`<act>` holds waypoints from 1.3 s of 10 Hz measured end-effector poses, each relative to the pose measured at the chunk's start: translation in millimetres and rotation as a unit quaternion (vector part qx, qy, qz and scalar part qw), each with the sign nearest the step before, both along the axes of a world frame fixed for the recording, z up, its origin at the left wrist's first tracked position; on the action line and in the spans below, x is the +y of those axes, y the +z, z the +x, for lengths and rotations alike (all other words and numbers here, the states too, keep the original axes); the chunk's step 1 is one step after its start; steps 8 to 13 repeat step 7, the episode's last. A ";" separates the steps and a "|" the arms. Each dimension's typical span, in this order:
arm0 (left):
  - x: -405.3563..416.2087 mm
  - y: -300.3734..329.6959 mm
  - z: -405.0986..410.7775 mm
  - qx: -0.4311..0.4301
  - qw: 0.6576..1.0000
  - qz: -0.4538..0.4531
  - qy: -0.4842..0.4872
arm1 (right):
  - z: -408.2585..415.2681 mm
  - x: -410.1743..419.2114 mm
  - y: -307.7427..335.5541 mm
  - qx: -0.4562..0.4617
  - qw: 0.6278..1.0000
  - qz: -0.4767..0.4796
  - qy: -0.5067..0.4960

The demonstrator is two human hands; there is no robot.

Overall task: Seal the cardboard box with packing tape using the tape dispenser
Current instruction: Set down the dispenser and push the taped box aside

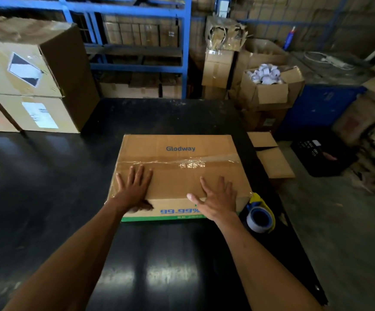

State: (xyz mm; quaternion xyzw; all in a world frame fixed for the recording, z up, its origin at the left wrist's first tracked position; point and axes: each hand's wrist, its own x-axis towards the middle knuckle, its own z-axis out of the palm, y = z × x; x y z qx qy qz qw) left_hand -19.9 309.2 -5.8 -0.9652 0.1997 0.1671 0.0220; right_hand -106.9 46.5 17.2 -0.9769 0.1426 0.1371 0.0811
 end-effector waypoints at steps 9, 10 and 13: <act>7.9 -37.3 -115.0 -0.257 0.942 -0.206 0.068 | -40.6 -0.4 -3.8 -0.154 0.982 0.110 0.019; 7.9 -37.3 -115.0 -0.257 0.942 -0.206 0.068 | -40.6 -0.4 -3.8 -0.154 0.982 0.110 0.019; 7.9 -37.3 -115.0 -0.257 0.942 -0.206 0.068 | -40.6 -0.4 -3.8 -0.154 0.982 0.110 0.019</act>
